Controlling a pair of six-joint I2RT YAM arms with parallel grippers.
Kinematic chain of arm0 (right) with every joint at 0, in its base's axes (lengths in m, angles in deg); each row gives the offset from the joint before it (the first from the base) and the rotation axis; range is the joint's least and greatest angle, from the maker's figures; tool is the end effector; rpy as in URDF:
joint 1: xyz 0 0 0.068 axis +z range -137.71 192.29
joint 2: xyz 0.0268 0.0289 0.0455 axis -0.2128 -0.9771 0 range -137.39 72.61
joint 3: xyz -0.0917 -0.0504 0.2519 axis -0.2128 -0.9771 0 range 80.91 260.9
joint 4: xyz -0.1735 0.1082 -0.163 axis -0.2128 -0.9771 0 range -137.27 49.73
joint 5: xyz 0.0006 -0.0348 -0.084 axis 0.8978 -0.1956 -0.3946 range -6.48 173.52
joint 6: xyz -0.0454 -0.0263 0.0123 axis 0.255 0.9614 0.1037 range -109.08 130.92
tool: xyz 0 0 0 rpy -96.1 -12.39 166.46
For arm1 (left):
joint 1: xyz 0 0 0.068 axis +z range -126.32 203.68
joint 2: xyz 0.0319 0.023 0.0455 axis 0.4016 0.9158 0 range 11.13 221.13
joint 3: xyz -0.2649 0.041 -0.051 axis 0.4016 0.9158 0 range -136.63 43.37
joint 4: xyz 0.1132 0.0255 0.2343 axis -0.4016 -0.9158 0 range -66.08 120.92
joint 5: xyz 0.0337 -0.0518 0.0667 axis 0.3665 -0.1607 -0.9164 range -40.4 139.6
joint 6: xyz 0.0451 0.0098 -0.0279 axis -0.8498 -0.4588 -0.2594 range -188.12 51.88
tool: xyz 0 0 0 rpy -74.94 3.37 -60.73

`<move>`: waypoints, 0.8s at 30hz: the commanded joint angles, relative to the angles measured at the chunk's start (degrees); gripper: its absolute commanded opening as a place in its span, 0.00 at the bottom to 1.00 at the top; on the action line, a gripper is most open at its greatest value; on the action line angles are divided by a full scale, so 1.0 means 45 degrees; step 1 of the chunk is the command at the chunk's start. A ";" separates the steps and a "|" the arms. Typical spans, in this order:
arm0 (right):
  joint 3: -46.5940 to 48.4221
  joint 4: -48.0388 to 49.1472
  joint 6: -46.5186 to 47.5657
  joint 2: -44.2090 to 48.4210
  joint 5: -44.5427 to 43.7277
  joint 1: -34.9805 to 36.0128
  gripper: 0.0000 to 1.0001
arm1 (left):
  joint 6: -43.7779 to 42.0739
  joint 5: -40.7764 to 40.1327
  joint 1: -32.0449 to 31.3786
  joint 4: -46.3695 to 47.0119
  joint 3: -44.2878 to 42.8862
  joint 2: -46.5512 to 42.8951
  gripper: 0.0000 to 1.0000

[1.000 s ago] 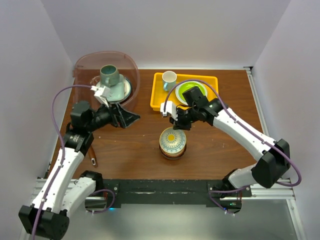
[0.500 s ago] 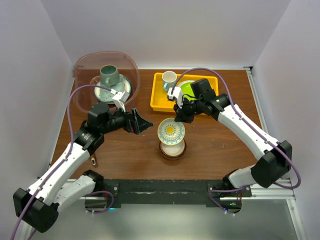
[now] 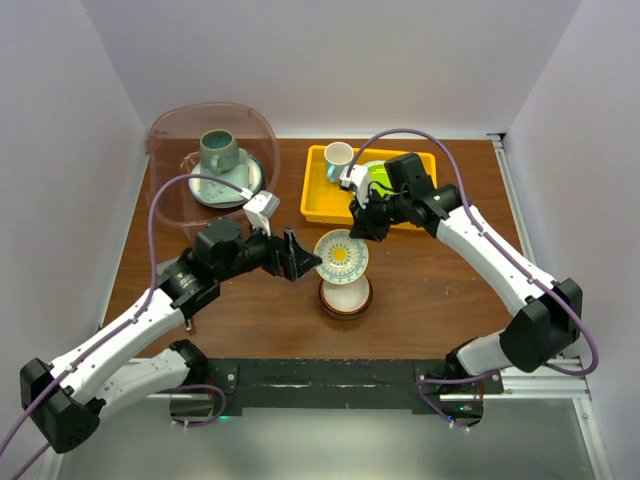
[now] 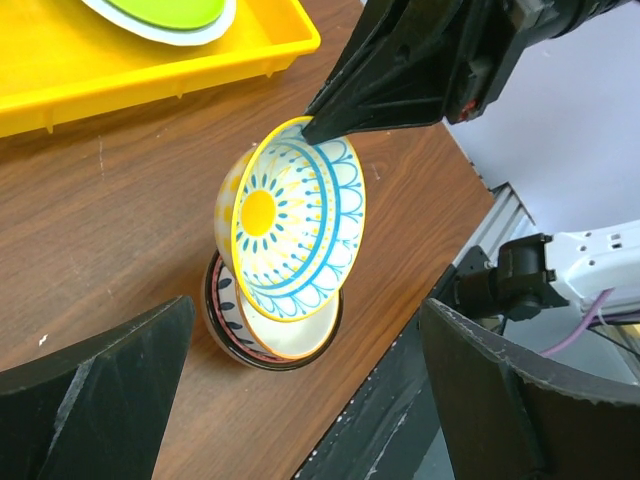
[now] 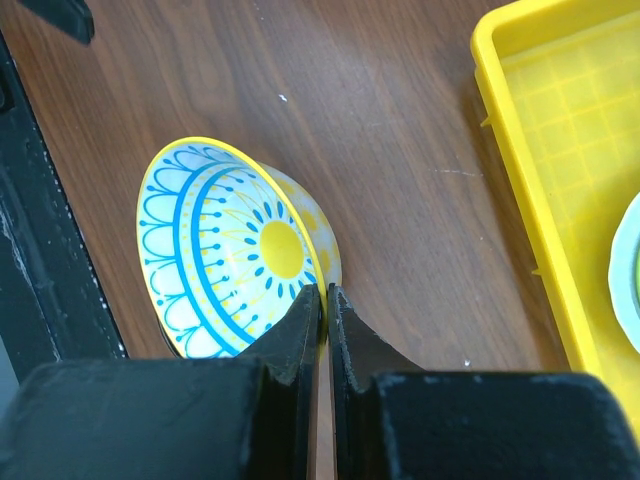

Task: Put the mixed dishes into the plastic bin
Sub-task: Pick up the bowl from the center of the board.

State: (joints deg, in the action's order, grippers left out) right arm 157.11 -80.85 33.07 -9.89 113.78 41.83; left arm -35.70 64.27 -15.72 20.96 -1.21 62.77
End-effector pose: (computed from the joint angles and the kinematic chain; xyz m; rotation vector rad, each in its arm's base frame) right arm 0.2585 0.1672 0.3315 -1.2444 1.9955 0.6907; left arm 0.1567 -0.1405 0.3181 0.3121 1.9854 -1.0767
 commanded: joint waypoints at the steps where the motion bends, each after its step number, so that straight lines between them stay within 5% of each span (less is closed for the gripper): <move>1: 0.0663 0.0794 -0.0528 -0.0007 0.0502 -0.0100 0.00 | 0.0041 -0.1444 -0.0754 -0.0033 -0.0523 0.0380 1.00; 24: 0.0722 0.0677 -0.0782 -0.0183 0.0600 -0.0373 0.00 | -0.0467 -0.3945 -0.2982 -0.1440 -0.2183 0.2431 0.99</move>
State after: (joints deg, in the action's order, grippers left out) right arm 157.28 -80.07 30.91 -11.49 114.35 40.34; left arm -36.29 49.72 -27.94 14.62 -7.92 73.28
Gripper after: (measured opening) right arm 0.054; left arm 0.992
